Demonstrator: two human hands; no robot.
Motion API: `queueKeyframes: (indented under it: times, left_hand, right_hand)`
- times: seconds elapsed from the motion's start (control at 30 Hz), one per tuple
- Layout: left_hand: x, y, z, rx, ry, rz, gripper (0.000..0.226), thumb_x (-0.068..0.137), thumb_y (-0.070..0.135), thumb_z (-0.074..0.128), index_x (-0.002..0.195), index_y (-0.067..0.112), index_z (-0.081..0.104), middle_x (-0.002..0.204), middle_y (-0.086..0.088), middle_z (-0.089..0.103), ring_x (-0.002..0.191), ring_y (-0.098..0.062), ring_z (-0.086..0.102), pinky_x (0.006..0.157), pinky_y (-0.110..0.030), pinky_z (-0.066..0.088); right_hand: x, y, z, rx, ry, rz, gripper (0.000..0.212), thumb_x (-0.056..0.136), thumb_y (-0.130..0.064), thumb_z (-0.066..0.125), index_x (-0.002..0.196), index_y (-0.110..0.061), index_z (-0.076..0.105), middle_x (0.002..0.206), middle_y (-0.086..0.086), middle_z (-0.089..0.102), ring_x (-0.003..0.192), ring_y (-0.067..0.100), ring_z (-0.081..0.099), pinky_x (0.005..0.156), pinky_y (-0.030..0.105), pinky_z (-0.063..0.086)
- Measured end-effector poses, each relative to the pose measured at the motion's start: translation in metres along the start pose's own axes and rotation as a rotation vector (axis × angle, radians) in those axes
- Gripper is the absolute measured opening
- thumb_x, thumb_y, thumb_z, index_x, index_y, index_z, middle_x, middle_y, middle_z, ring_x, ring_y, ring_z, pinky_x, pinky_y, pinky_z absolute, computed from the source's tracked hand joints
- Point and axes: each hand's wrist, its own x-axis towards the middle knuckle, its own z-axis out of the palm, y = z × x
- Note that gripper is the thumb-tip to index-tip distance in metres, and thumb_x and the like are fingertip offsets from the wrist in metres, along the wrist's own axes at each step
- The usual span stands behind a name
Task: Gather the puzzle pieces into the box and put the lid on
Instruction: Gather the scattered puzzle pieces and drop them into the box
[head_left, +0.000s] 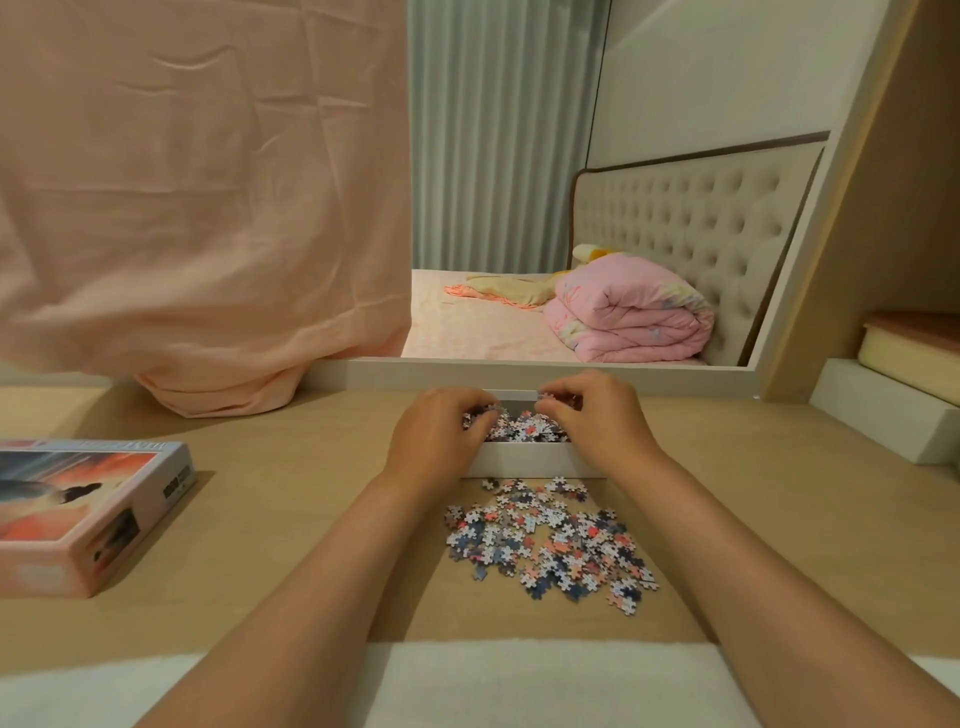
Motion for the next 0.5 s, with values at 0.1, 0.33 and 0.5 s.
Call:
queueKeyframes:
  times: [0.1, 0.33, 0.5]
  left_hand:
    - [0.003, -0.007, 0.010, 0.147, -0.078, 0.063, 0.027, 0.097, 0.041, 0.052, 0.116, 0.035, 0.070, 0.103, 0.012, 0.070, 0.097, -0.015, 0.049, 0.080, -0.034, 0.042]
    - [0.002, -0.008, 0.013, 0.176, -0.176, 0.139, 0.034, 0.101, 0.042, 0.044, 0.125, 0.033, 0.065, 0.124, 0.011, 0.057, 0.115, -0.014, 0.040, 0.098, -0.030, 0.030]
    - [-0.003, -0.005, 0.011, 0.221, -0.265, 0.163, 0.035, 0.100, 0.039, 0.043, 0.131, 0.035, 0.058, 0.125, 0.009, 0.053, 0.118, -0.015, 0.042, 0.100, -0.034, 0.030]
  right_hand:
    - [0.003, 0.012, 0.014, -0.143, -0.186, -0.023, 0.028, 0.100, -0.028, 0.057, 0.121, -0.016, 0.071, 0.113, 0.004, 0.067, 0.104, 0.020, 0.060, 0.084, 0.028, 0.042]
    - [-0.004, 0.018, 0.008, -0.129, -0.147, -0.055, 0.025, 0.100, -0.021, 0.057, 0.120, -0.019, 0.072, 0.116, -0.001, 0.067, 0.105, 0.017, 0.061, 0.093, 0.030, 0.046]
    - [-0.017, 0.016, 0.002, -0.141, -0.294, -0.087, 0.028, 0.101, -0.020, 0.053, 0.122, -0.021, 0.071, 0.124, -0.005, 0.068, 0.114, 0.012, 0.059, 0.097, 0.025, 0.043]
